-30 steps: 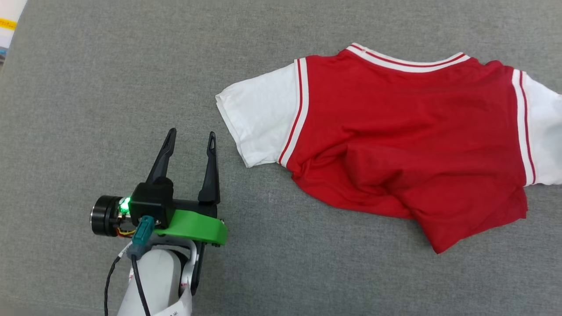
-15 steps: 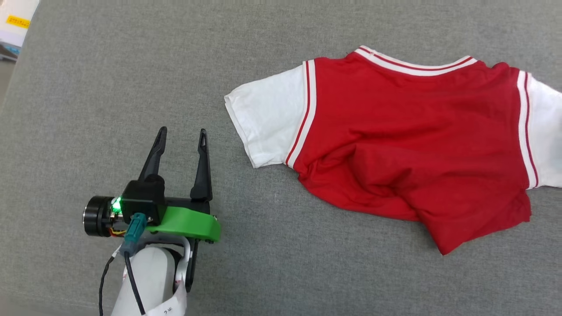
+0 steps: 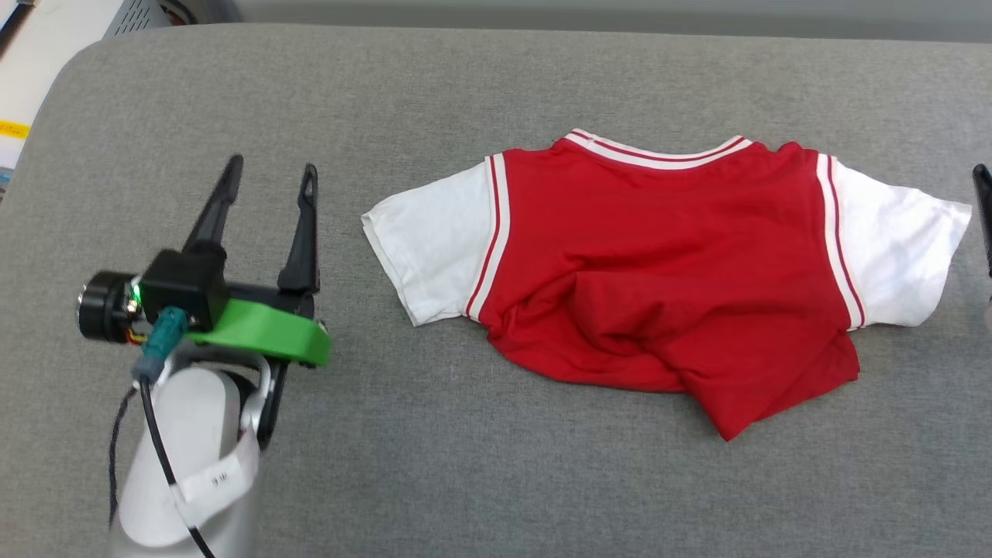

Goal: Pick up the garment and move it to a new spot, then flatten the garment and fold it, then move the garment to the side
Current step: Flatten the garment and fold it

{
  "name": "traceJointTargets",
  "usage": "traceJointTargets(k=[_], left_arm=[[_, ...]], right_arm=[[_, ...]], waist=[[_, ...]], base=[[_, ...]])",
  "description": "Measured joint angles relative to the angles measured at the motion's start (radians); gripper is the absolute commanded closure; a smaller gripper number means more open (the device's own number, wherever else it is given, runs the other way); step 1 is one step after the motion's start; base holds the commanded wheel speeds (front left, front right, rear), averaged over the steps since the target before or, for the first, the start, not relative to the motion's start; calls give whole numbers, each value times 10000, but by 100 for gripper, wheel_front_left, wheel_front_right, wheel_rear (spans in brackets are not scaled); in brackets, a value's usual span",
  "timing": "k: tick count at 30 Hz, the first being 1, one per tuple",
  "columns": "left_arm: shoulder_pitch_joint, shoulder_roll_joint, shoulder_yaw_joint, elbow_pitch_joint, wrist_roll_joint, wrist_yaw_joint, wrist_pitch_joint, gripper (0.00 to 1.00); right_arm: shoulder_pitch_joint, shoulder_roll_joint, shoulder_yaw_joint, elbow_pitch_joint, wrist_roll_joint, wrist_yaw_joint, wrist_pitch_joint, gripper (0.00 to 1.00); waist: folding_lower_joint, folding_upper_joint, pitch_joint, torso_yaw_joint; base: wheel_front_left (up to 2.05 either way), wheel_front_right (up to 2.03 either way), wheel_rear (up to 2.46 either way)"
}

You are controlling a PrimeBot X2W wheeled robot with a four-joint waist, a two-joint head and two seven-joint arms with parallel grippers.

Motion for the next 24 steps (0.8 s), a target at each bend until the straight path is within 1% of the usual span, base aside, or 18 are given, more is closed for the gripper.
traceJointTargets(k=[3, 6, 9, 11, 15, 18, 21, 24], left_arm=[[-970, 581, -326, 771, -226, -151, 69, 0], [-1977, 1214, -892, 1440, -493, -213, 669, 0], [-2893, 1705, -1833, 1912, -1540, -222, 1593, 0], [-3413, 2040, -2581, 2157, -2485, -224, 2477, 0], [-4312, 2648, -3827, 2587, -4531, -224, 4652, 0], [-4922, 3177, -4790, 2911, -5505, -224, 6508, 0], [-5276, 3484, -5522, 3214, -6370, -224, 7942, 0], [-5549, 3682, -6100, 3498, -6884, -224, 8817, 0]], right_arm=[[950, 616, -980, -982, -725, 0, 58, 0], [1854, 1327, -1753, -2119, -1360, 0, 560, 0], [2624, 1942, -2324, -3198, -1875, 0, 1195, 0], [3109, 2265, -2627, -3908, -2146, 0, 1626, 0], [3798, 2698, -3047, -4974, -2495, 0, 2180, 0], [4058, 2895, -3141, -5465, -2569, 0, 2474, 0], [4100, 3026, -3168, -5783, -2571, 0, 2667, 0], [4103, 3087, -3181, -5986, -2569, 0, 2769, 0]], waist=[[0, 0, -73, -182], [0, 0, -110, -364], [0, 0, -118, -555], [-1, 0, -114, -686], [0, 0, -57, -885], [-1, 0, 18, -1002], [-1, 0, 118, -1099], [0, 0, 248, -1190]], base=[[0, 0, 0], [0, 0, 0], [0, 0, 0], [0, 0, 0], [0, 0, 0], [0, 0, 0], [0, 0, 0], [0, 0, 0]])
